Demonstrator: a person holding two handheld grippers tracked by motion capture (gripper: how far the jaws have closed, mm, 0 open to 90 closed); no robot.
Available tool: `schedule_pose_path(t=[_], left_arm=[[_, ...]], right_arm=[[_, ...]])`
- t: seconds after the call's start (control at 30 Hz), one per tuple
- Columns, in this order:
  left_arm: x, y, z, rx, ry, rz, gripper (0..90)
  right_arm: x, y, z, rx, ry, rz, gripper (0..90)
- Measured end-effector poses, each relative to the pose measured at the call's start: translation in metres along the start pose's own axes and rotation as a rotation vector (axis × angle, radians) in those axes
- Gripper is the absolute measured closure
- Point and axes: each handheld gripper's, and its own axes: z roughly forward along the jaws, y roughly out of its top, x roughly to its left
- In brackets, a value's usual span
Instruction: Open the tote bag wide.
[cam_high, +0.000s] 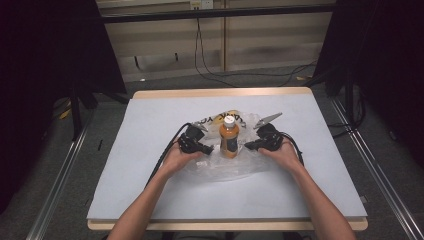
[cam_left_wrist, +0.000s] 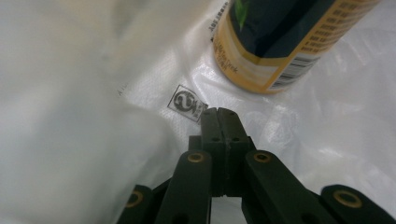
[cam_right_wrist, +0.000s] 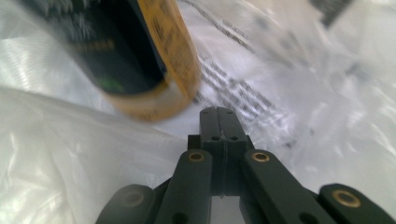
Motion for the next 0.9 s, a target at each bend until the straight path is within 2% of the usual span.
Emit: schedule_pose_path(t=[0.03, 0.07, 0.1, 0.2, 0.27, 0.3, 0.33, 0.37, 0.47, 0.53, 0.6, 0.73, 0.87, 0.9], left_arm=[[0.002, -0.001, -0.001, -0.002, 0.002, 0.002, 90.0], [0.004, -0.001, -0.004, 0.022, 0.026, 0.025, 90.0], [0.003, -0.002, -0.004, 0.008, 0.034, 0.007, 90.0], [0.006, -0.005, -0.008, 0.029, 0.032, 0.029, 90.0], [0.008, -0.008, -0.009, -0.001, 0.019, -0.011, 90.0], [0.011, -0.009, -0.01, 0.013, 0.019, 0.004, 90.0], [0.01, -0.011, -0.01, -0.011, 0.016, -0.018, 90.0], [0.009, -0.012, -0.011, -0.011, 0.018, -0.023, 90.0], [0.008, -0.017, -0.015, -0.011, 0.033, -0.002, 90.0], [0.009, -0.02, -0.016, -0.027, 0.035, -0.016, 90.0], [0.009, -0.021, -0.016, -0.034, 0.031, -0.021, 90.0], [0.006, -0.016, -0.012, -0.035, 0.051, -0.001, 90.0], [0.005, -0.013, -0.008, -0.046, 0.042, 0.013, 90.0], [0.005, -0.013, -0.007, -0.049, 0.042, 0.015, 90.0]], right_arm=[[0.0, 0.0, 0.0, 0.0, 0.0, 0.0, 90.0], [-0.001, -0.002, -0.002, 0.002, -0.002, 0.004, 90.0], [-0.004, -0.008, -0.008, 0.001, 0.005, -0.003, 90.0], [-0.005, -0.014, -0.014, -0.002, -0.003, -0.001, 90.0], [-0.008, -0.02, -0.02, -0.007, 0.002, 0.005, 90.0], [-0.008, -0.02, -0.02, -0.007, 0.002, 0.005, 90.0], [-0.009, -0.022, -0.022, -0.005, -0.007, 0.006, 90.0], [-0.01, -0.024, -0.024, -0.004, -0.014, 0.008, 90.0], [-0.014, -0.031, -0.03, -0.022, -0.023, 0.019, 90.0], [-0.015, -0.034, -0.032, -0.031, -0.027, 0.039, 90.0], [-0.012, -0.031, -0.029, -0.029, -0.049, 0.026, 90.0], [-0.011, -0.021, -0.02, -0.027, -0.064, 0.028, 90.0], [-0.011, -0.012, -0.008, -0.06, -0.067, 0.045, 90.0], [-0.011, -0.01, -0.004, -0.073, -0.087, 0.049, 90.0]])
